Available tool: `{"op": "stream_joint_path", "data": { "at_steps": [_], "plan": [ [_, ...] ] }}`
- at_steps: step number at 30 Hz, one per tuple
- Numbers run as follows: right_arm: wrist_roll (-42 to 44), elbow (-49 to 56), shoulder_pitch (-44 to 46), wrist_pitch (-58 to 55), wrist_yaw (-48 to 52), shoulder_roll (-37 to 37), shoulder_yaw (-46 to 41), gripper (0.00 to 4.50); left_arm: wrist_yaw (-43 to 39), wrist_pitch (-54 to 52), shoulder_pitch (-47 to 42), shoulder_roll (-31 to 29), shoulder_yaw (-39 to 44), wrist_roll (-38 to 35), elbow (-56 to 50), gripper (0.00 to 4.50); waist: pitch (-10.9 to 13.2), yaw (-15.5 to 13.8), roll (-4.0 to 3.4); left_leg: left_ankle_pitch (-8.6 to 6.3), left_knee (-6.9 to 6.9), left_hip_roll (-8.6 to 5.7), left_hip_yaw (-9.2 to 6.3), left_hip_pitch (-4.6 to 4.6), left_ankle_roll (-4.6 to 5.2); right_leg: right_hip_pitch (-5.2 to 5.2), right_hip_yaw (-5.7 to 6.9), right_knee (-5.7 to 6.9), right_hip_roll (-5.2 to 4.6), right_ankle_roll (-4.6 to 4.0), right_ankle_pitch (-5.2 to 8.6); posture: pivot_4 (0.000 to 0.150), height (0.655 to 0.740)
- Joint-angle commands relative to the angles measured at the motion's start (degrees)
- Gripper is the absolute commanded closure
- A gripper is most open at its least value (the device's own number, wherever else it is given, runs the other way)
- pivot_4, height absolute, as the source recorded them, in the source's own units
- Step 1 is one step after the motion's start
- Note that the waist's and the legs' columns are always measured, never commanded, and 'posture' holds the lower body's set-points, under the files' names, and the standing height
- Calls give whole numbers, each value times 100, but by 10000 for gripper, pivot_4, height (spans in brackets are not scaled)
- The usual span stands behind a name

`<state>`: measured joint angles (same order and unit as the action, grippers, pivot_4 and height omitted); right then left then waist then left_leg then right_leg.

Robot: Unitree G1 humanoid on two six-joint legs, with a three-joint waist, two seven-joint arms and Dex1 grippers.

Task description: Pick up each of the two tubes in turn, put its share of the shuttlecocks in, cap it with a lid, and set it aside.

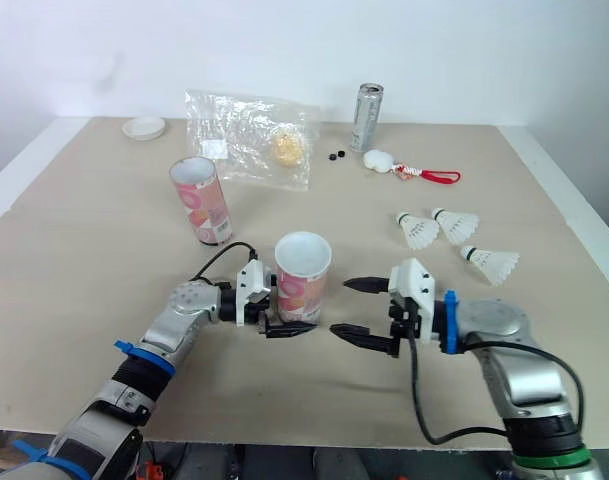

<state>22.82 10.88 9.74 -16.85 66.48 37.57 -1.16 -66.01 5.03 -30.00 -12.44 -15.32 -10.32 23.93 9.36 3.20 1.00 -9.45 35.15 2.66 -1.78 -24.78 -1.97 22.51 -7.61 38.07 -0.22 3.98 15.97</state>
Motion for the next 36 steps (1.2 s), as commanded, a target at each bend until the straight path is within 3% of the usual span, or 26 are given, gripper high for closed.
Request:
{"op": "stream_joint_path", "data": {
  "at_steps": [1,16,26,36],
  "plan": [
    [-142,-223,157,390,-156,-179,114,238,-137,0,208,-271,84,-42,-174,0,2,2,2,0,-4,0,0,0,0,0,0,0,0,1,0,1500,7400],
    [-451,-999,581,947,-152,-625,701,238,-158,-275,644,-840,264,-348,-1173,0,9,-17,4,0,-36,-1,-7,1,0,3,1,0,2,2,14,1500,7400],
    [-592,-1296,820,1166,-104,-821,954,238,-261,-1029,1088,-1237,682,-1098,-2098,0,29,-43,6,0,-37,-1,-8,-1,-1,3,2,1,1,0,15,1500,7400],
    [-781,-1717,1038,1467,-188,-1184,1205,238,-214,-952,1211,-1392,657,-1006,-2084,0,29,-44,6,1,-35,-1,-9,0,-1,2,4,1,2,-1,13,1500,7400]
  ]
}}
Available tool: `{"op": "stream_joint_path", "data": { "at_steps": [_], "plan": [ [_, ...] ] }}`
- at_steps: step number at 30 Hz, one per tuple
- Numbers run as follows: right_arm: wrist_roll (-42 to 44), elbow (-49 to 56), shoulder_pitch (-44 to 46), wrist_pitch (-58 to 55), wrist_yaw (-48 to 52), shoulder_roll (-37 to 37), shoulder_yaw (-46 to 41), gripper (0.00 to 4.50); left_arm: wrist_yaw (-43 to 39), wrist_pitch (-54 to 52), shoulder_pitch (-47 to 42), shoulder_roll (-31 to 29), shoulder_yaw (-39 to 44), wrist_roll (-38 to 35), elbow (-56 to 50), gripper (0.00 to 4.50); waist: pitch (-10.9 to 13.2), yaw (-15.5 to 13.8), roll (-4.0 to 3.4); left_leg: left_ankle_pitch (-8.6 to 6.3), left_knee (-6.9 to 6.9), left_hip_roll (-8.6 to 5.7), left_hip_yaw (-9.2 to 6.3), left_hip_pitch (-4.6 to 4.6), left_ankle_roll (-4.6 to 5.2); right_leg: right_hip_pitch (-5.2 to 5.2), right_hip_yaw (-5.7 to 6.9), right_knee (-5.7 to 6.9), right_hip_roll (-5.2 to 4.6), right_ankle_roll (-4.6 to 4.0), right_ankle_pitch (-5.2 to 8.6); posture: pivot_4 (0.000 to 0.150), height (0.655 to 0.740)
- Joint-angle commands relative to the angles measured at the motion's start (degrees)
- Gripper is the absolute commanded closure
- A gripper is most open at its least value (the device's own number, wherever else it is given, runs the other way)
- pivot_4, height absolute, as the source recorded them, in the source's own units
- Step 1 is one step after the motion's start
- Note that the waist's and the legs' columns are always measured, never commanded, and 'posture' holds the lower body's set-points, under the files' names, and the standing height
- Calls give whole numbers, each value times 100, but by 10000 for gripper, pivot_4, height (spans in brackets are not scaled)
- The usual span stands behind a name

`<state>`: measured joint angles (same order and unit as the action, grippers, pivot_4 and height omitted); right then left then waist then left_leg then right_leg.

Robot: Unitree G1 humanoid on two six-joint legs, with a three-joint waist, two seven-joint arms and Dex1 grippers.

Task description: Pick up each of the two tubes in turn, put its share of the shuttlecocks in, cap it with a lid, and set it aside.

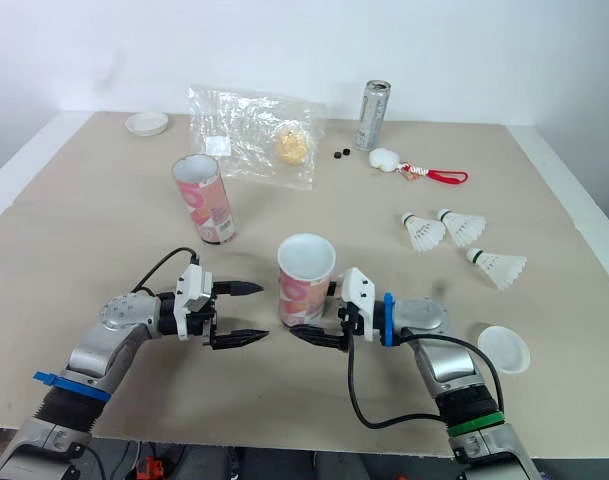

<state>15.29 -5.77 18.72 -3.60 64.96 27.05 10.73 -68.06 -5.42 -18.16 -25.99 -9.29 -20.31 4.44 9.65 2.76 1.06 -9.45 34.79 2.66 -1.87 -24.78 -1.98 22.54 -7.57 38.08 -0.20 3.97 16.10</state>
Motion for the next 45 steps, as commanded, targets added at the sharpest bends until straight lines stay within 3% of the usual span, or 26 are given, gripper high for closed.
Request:
{"op": "stream_joint_path", "data": {
  "at_steps": [1,15,20,28,33,37,41,45],
  "plan": [
    [-50,-113,173,179,-74,-197,45,238,-6,116,40,-43,50,10,-134,0,0,0,0,0,0,0,0,0,0,1,0,0,0,0,0,1500,7400],
    [-339,-662,314,624,-157,-613,204,238,8,183,108,-138,92,23,-218,0,-1,3,1,1,0,4,1,12,-1,-8,1,4,3,-5,-4,1500,7400],
    [-342,-698,324,678,-159,-637,173,13342,-7,170,131,-180,116,-27,-274,0,-1,4,1,1,0,7,1,15,-1,-9,2,7,5,-8,-6,1500,7400],
    [-160,-98,61,465,-310,-442,-75,13342,29,200,86,-90,39,-23,-322,0,-1,2,1,2,3,7,2,15,-2,-11,2,7,5,-8,-7,1500,7400],
    [393,1158,-539,-242,-1078,-332,-828,13342,-18,168,34,13,-85,-40,-484,0,0,-22,0,1,3,1,-3,4,-2,-8,1,6,1,-7,-5,1500,7400],
    [976,2484,-1369,-848,-2595,-454,-2395,13342,-126,-8,-5,102,-182,-195,-603,0,0,-26,-2,1,3,0,-8,-2,-2,-5,4,7,1,-7,-4,1500,7400],
    [872,2642,-1784,-870,-3550,-436,-3485,13342,-239,-39,-37,137,-295,-213,-645,0,0,-20,-2,1,9,-1,-12,-3,-2,-8,8,6,-1,0,-2,1500,7400],
    [704,2155,-2014,-626,-4575,-403,-4740,13342,-269,-67,-159,222,-396,-171,-587,0,-2,-6,-12,3,8,1,-5,6,0,-10,6,8,0,-4,-6,1500,7400]
  ]
}}
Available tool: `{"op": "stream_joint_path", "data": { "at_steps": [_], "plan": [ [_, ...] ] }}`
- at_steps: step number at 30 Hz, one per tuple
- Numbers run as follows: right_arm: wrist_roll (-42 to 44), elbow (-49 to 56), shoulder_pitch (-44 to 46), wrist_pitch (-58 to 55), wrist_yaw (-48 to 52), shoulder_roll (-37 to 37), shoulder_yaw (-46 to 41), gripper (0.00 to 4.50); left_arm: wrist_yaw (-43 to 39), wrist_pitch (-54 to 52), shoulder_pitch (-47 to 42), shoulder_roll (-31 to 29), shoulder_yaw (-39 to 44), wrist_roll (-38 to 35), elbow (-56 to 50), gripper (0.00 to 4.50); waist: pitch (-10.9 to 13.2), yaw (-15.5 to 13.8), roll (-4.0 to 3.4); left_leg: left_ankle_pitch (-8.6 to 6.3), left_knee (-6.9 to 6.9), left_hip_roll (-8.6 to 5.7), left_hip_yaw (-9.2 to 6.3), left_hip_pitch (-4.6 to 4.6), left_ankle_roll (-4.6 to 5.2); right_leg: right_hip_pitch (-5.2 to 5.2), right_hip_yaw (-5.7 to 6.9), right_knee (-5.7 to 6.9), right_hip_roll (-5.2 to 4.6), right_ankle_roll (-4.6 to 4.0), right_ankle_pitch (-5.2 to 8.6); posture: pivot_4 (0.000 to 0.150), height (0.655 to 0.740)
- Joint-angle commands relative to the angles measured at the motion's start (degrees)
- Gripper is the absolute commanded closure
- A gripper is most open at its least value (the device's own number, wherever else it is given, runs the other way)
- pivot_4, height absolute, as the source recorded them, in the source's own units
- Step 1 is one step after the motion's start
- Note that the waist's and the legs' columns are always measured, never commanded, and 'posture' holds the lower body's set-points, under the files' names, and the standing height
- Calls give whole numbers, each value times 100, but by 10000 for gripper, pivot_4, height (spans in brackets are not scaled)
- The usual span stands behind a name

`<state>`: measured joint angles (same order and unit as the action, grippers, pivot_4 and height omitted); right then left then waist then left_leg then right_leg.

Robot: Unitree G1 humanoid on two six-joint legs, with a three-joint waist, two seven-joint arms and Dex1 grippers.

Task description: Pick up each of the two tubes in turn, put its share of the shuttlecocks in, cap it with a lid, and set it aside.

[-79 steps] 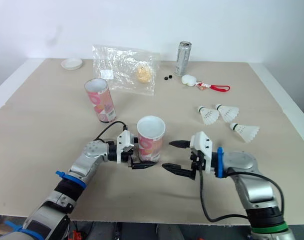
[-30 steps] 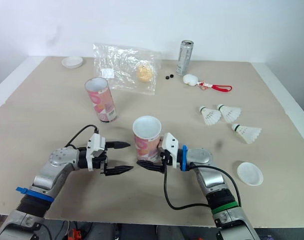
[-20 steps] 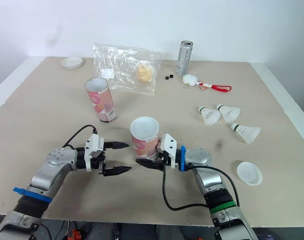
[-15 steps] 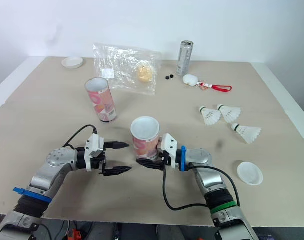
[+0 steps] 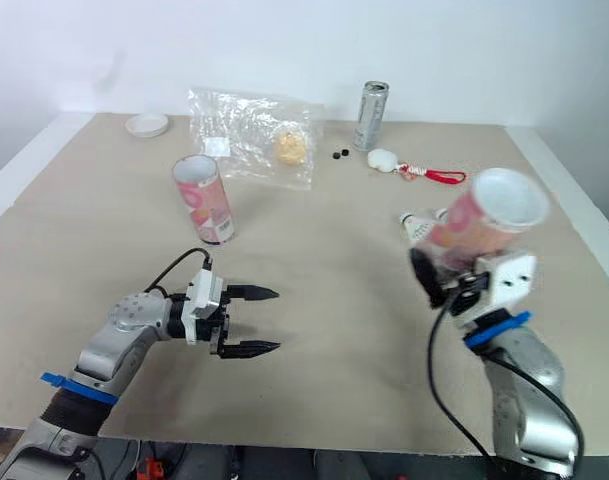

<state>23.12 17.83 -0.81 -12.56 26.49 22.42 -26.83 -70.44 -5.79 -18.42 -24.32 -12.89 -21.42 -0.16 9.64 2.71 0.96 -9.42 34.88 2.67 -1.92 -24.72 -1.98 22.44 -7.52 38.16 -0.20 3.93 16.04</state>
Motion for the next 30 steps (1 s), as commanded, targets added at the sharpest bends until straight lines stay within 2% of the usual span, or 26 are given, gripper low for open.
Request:
{"op": "stream_joint_path", "data": {
  "at_steps": [1,9,15,23,26,30],
  "plan": [
    [-47,-383,-80,280,-912,75,-1222,13342,-22,-32,-159,82,-54,-47,-109,0,-1,-1,-2,0,1,-1,2,0,1,0,-2,0,-1,1,-1,1500,7400],
    [-25,-1844,61,337,-1231,457,-1739,13342,102,-68,-115,162,-81,1,-212,0,-10,41,-26,1,0,-1,16,8,2,-3,-14,0,-2,1,-2,1500,7400],
    [-154,-3233,449,433,-970,926,-1442,13342,244,-61,-63,121,-36,36,-236,0,-9,43,-33,5,3,-4,28,13,9,-7,-27,-1,-4,6,-6,1500,7400],
    [-165,-4011,679,602,-876,1139,-1374,13342,323,-192,-15,132,8,-114,-401,0,-10,39,-38,5,2,-9,25,9,10,-11,-29,-3,-5,15,-4,1500,7400],
    [-128,-4049,663,590,-841,1173,-1371,1583,261,-313,10,125,23,-252,-483,0,-10,38,-38,5,2,-8,21,10,10,-11,-28,-3,-3,15,-4,1500,7400],
    [-161,-3932,531,576,-818,1196,-1358,723,236,-341,-7,101,-1,-242,-496,0,-10,39,-39,5,2,-8,22,11,10,-12,-28,-3,-3,14,-6,1500,7400]
  ]
}}
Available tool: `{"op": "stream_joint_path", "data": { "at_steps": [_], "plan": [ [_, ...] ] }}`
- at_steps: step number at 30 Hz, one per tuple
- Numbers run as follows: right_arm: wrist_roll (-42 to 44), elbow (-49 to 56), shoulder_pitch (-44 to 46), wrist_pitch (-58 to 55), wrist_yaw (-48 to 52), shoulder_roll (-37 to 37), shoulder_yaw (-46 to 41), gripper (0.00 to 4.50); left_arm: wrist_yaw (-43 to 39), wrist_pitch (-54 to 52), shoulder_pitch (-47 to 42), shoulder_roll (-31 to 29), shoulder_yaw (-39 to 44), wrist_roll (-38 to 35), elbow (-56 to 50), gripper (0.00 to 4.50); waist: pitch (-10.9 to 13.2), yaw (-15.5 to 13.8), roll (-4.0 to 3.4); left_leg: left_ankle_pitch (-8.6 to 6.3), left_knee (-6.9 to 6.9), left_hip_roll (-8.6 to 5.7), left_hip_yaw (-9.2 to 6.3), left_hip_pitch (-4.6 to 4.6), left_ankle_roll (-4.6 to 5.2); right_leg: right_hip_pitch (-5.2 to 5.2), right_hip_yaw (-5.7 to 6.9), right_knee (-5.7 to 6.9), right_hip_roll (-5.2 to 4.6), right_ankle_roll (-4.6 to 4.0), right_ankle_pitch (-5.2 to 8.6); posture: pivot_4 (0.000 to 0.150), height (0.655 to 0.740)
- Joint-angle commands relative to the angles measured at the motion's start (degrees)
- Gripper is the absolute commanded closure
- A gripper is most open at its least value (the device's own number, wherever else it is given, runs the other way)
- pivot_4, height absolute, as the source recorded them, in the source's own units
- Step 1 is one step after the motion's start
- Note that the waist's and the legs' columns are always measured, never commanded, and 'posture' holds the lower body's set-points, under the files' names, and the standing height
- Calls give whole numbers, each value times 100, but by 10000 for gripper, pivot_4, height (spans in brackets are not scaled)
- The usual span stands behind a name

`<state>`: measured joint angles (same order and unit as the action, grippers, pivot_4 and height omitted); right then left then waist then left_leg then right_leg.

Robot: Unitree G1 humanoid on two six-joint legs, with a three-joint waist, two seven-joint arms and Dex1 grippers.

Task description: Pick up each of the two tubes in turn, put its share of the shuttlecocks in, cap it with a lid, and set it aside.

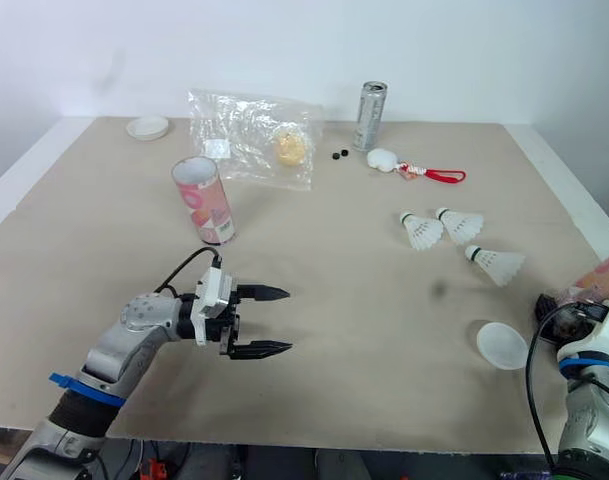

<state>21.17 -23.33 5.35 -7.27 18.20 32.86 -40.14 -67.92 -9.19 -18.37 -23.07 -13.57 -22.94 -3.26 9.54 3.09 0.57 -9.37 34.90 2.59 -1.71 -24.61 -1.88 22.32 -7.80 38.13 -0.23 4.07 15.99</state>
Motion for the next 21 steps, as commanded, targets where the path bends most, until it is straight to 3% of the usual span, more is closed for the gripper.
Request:
{"op": "stream_joint_path", "data": {
  "at_steps": [1,14,21],
  "plan": [
    [35,305,-191,26,17,126,-43,723,-22,13,-34,-16,49,-66,-155,0,0,0,0,0,0,0,0,0,0,0,0,0,0,0,0,1500,7400],
    [548,2390,-1525,-740,-152,-229,-324,723,-62,89,-158,75,-31,38,49,0,-1,-24,-3,0,0,0,-2,-1,0,1,0,0,-1,-7,7,1500,7400],
    [726,3611,-2809,-768,770,-133,-335,723,-104,278,-255,80,9,140,325,0,-2,-31,-5,0,0,1,-2,-1,0,1,2,0,-2,-27,18,1500,7400]
  ]
}}
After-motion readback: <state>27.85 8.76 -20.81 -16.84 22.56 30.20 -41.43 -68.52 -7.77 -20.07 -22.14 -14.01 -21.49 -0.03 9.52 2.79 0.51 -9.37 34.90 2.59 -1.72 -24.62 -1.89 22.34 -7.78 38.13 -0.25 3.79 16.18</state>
